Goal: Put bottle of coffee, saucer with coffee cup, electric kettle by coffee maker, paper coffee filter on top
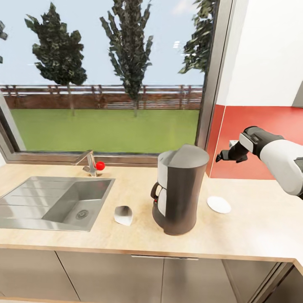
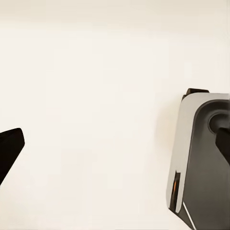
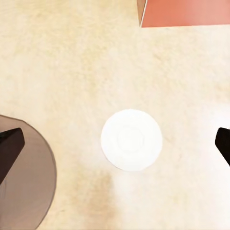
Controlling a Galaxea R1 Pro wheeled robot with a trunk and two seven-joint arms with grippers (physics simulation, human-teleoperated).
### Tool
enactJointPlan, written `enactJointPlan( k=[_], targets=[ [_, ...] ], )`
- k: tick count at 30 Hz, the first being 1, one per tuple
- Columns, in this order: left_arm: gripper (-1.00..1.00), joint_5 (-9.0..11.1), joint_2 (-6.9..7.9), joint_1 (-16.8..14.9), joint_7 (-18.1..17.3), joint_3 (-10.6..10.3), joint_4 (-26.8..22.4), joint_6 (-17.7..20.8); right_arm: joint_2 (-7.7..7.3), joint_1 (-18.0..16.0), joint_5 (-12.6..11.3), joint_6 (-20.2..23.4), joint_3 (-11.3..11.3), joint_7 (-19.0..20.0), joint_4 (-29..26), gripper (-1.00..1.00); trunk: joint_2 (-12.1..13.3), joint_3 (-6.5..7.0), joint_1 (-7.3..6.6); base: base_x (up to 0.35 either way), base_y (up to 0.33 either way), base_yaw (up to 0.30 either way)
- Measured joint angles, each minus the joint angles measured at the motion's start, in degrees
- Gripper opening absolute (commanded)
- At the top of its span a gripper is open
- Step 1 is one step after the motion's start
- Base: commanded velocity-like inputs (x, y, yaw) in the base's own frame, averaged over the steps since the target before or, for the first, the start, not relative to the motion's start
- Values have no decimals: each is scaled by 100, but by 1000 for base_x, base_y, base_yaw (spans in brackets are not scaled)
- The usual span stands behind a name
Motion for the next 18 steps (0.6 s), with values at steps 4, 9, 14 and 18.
enactJointPlan(
  k=[4,9,14,18],
  targets=[
    [100,28,11,0,0,7,2,-15,-3,4,-7,17,-1,0,6,100,0,0,0,9,0,0],
    [100,43,21,0,0,12,14,3,-1,14,-9,-3,-2,0,7,100,-78,-35,44,2,0,0],
    [100,56,52,0,0,24,89,39,11,25,-10,-13,1,0,8,100,-280,-126,154,0,0,0],
    [100,58,120,0,-1,27,153,39,13,26,-10,-23,1,-4,8,100,-441,-198,242,0,0,0]
  ],
)
